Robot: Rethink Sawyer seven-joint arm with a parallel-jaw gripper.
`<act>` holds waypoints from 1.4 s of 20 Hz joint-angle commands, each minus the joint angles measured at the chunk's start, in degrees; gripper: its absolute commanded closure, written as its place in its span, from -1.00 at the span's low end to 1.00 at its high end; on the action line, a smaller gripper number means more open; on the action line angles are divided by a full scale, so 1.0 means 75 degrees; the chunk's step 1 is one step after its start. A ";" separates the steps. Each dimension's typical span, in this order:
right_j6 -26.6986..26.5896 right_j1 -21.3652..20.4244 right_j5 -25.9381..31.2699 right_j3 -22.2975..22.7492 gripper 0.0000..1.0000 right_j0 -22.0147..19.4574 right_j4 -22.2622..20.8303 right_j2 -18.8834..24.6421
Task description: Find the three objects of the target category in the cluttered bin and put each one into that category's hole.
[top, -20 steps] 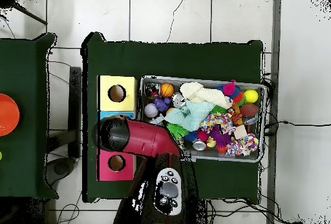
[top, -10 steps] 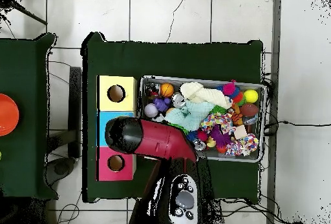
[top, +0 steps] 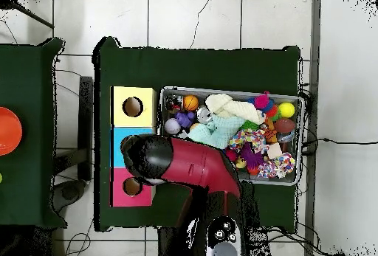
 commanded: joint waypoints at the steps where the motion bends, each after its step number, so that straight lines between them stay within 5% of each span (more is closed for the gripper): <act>1: -0.0084 0.0244 -0.0078 -0.0160 1.00 -0.0638 -0.0532 0.0530; 14: 0.0045 0.1158 -0.2225 0.0354 1.00 -0.1311 -0.1108 0.1073; 28: 0.1026 0.1745 -0.3502 0.0765 1.00 -0.0964 -0.1091 0.1126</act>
